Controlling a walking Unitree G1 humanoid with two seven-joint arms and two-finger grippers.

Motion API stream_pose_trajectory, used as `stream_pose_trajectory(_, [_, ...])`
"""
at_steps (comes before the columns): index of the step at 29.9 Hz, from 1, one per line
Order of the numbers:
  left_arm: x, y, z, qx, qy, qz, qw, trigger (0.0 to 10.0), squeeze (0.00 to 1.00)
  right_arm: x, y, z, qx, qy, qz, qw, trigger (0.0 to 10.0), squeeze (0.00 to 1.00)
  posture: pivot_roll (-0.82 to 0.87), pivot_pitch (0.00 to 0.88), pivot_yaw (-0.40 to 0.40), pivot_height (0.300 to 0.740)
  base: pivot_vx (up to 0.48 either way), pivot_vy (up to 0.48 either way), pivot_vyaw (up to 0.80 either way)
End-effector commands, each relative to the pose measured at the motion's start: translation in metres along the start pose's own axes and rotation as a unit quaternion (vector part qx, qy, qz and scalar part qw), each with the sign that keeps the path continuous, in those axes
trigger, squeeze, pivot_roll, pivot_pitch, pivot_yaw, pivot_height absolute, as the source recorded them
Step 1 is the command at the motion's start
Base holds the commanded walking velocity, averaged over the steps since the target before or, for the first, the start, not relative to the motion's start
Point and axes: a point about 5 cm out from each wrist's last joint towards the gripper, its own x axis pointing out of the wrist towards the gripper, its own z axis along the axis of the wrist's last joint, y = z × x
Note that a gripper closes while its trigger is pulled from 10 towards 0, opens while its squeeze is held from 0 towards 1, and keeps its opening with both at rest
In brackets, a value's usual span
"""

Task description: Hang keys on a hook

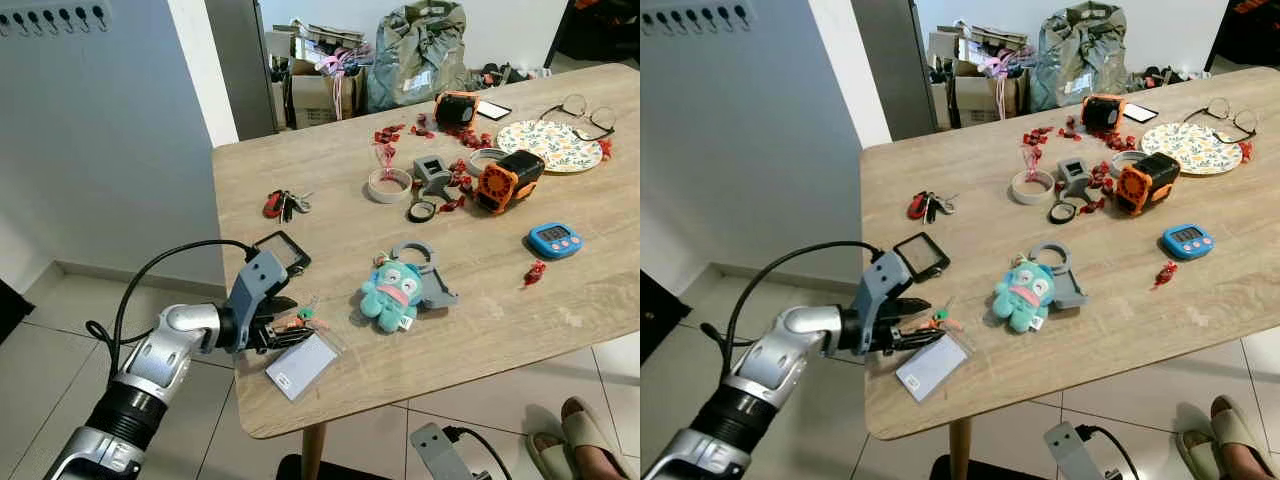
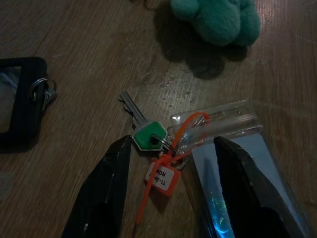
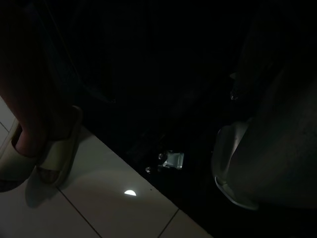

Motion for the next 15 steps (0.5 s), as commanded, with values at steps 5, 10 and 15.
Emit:
stream_pose_trajectory(5, [0.006,-0.001,-0.009,0.000,0.024,0.008,1.000,0.0,0.00,0.000,0.015,-0.001,0.007,0.003,0.022,1.000,10.0,0.00,-0.12,0.086,0.113,0.740,0.000,0.000,0.00])
stream_pose_trajectory(10, [0.004,0.002,-0.013,0.008,0.043,0.016,0.999,0.0,0.00,0.000,0.015,-0.001,0.008,0.004,0.022,1.000,10.0,0.00,-0.12,0.086,0.113,0.740,0.000,0.000,0.00])
stream_pose_trajectory(15, [0.000,0.007,-0.017,0.017,0.063,0.027,0.997,0.0,0.00,0.000,0.015,-0.001,0.009,0.004,0.022,1.000,10.0,0.00,-0.12,0.086,0.113,0.740,0.000,0.000,0.00])
